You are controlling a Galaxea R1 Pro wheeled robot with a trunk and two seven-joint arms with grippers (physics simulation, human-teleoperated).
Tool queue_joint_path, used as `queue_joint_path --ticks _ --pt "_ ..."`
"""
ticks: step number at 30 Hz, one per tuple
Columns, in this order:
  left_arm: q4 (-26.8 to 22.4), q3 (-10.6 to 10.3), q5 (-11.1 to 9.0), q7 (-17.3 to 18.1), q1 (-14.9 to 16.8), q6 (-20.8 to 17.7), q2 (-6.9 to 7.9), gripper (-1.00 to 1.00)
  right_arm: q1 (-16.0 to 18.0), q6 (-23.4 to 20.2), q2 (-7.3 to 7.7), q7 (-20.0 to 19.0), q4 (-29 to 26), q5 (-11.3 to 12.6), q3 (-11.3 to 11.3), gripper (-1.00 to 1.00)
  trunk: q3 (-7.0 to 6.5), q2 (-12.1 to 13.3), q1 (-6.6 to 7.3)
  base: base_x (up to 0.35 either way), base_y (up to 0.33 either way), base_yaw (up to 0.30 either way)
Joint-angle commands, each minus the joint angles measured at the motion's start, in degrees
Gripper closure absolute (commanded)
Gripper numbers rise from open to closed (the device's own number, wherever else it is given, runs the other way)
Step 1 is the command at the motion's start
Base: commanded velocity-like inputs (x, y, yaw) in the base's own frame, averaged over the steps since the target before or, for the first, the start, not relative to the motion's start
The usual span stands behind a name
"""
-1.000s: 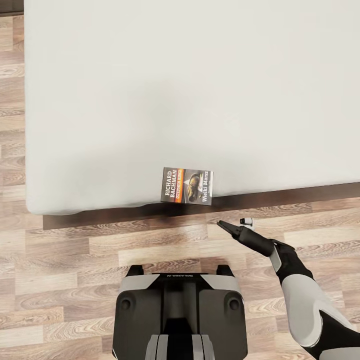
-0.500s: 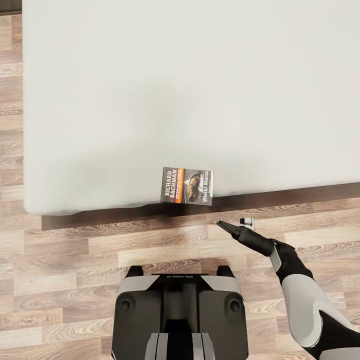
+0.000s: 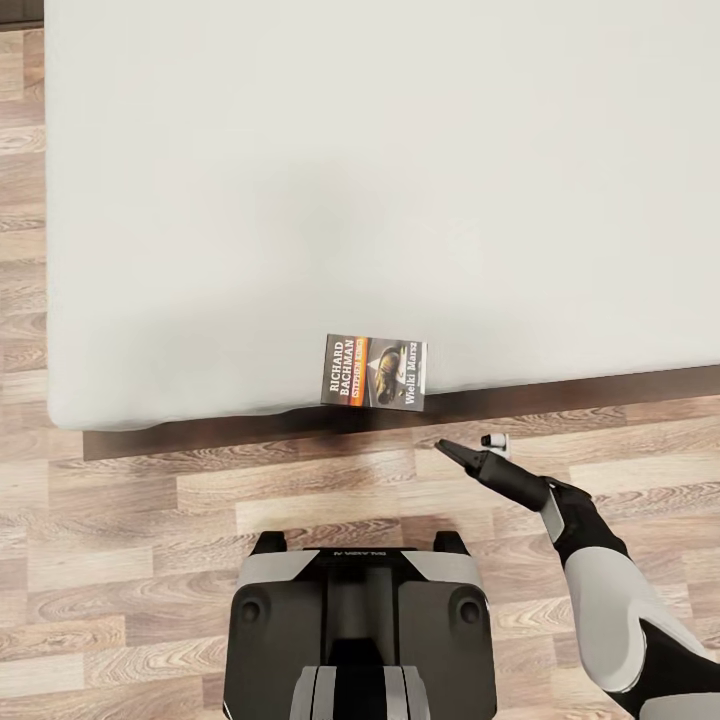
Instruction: In the bedroom, move the book from the bed onto either nightstand, and place the two sandals side by side next to the bed.
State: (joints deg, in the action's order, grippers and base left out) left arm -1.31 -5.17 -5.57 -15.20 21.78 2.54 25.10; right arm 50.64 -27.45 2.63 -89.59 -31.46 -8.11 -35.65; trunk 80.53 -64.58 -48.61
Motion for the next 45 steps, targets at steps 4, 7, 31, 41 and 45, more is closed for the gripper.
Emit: queue_joint_path --ticks 4,7,31,41,45 --pt "0.1 -0.52 -0.56 -0.82 0.02 0.19 -0.03 -1.0 0.11 -1.48 -0.23 -0.41 0.03 0.34 -0.61 -1.0 0.02 -0.02 -0.01 0.0 0.0 0.0" --pt "0.13 -0.5 -0.57 -1.2 0.02 0.19 -0.04 -1.0 0.14 -1.71 -0.33 -0.41 0.0 1.9 -0.55 -1.0 0.02 -0.02 -0.01 0.0 0.0 0.0" --pt "0.25 -0.38 -0.58 -1.59 0.02 0.42 0.03 -1.0 0.07 -0.52 -6.65 -0.41 -0.13 4.65 -0.59 -1.0 0.02 -0.02 -0.01 0.0 0.0 0.0" --pt "0.25 -0.39 -0.65 -1.59 0.02 0.4 0.03 -1.0 0.07 -0.68 -6.85 -0.41 -0.1 4.68 -0.81 -1.0 0.02 -0.02 -0.01 0.0 0.0 0.0" --pt "0.25 -0.42 -0.65 -1.59 0.02 0.38 0.02 -1.0 0.07 -0.72 -6.72 -0.41 -0.1 4.68 -0.86 -1.0 0.02 -0.02 -0.01 0.0 0.0 0.0"
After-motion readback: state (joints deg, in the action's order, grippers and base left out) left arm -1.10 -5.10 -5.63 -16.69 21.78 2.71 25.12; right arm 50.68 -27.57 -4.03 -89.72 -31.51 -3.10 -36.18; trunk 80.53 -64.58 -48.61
